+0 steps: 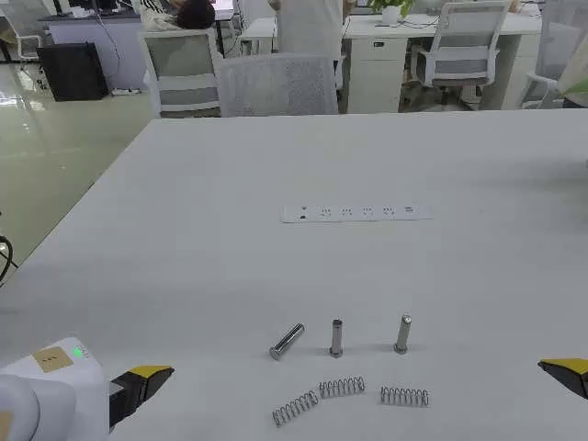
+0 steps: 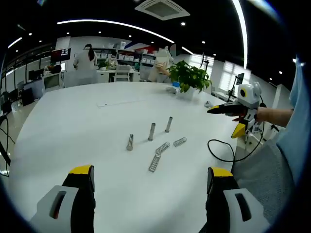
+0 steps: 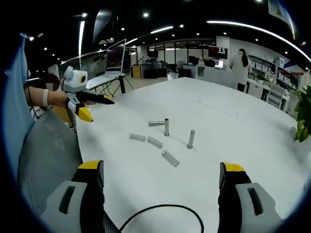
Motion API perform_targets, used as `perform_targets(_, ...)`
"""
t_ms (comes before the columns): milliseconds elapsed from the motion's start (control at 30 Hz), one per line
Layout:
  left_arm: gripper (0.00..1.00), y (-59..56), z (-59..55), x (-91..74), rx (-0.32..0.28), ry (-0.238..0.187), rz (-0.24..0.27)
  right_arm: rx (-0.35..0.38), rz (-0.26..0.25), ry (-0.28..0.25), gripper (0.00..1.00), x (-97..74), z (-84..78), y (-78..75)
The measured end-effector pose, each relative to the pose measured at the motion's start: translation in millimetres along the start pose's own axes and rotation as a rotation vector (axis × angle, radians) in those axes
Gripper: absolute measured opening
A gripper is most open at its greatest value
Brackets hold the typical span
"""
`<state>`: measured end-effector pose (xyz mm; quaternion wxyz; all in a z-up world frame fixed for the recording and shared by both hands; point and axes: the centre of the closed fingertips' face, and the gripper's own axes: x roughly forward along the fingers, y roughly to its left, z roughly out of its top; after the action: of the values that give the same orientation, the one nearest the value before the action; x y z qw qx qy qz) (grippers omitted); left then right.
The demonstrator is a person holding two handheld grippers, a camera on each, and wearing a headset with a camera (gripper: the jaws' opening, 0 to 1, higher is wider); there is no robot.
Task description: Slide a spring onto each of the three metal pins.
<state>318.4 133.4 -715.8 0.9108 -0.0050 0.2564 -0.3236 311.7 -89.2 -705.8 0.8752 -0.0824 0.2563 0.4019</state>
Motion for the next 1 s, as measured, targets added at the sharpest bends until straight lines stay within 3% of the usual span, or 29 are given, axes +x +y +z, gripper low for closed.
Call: perform_targets(1000, 0.94, 4.0, 4.0, -0.9, -0.001, -0.005, 0.000, -0.011, 0.008, 0.009, 0.98, 2.3, 3.5, 0.5)
